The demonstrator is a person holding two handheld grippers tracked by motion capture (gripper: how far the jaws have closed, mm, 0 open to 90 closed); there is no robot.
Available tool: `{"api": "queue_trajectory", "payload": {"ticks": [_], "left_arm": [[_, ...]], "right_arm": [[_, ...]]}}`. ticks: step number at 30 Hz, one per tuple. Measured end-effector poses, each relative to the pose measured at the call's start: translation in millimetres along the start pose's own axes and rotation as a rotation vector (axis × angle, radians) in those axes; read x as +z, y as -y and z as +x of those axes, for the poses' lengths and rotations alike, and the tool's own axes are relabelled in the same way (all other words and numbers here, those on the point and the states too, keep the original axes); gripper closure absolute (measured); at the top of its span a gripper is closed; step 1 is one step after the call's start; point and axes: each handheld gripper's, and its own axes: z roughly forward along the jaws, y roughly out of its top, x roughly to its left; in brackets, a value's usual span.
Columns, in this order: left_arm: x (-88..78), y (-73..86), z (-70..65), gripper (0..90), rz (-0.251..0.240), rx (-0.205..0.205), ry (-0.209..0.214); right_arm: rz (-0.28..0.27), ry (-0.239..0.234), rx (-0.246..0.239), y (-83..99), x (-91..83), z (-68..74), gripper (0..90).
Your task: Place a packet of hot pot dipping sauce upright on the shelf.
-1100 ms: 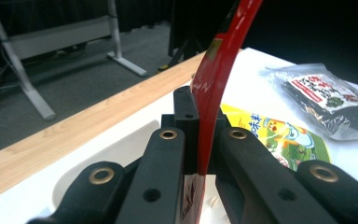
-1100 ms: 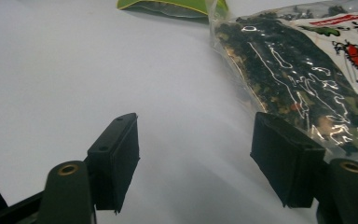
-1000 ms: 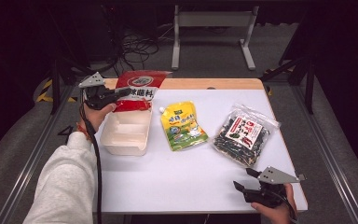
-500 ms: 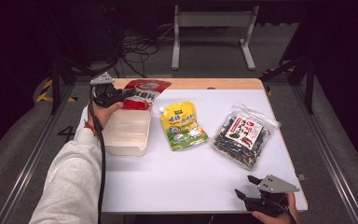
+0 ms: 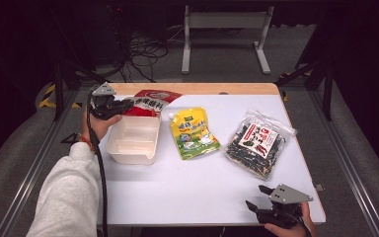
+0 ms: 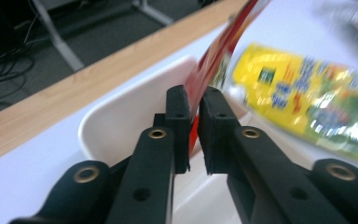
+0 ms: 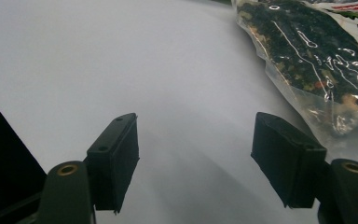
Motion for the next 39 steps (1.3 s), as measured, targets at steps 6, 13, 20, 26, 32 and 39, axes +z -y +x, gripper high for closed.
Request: {"api": "queue_trajectory", "payload": {"ticks": [6, 13, 20, 26, 32, 39], "left_arm": [[4.9, 4.2, 2.2, 88.9, 0.012, -0.013, -0.004], [17.6, 10.3, 7.8, 89.7, 0.107, 0.008, -0.052], [20.2, 16.4, 12.5, 89.6, 0.111, -0.021, -0.043], [19.8, 16.6, 12.8, 88.8, 0.109, -0.034, -0.046], [13.1, 19.1, 13.4, 83.1, 0.079, -0.056, -0.055], [5.6, 22.2, 12.4, 79.5, 0.048, -0.057, -0.069]], "right_arm": [[0.002, -0.015, -0.013, -4.6, 5.0, 1.7, 32.0], [0.013, -0.015, -0.012, -4.6, 7.8, -0.2, 32.0], [0.017, -0.018, -0.013, -3.9, 8.0, 0.3, 32.0], [0.018, -0.014, -0.010, -3.4, 7.4, 0.2, 31.6], [0.020, -0.017, -0.011, -2.9, 7.0, 0.3, 31.6], [-0.011, 0.013, 0.018, -4.2, 2.9, -3.7, 32.4]]}}
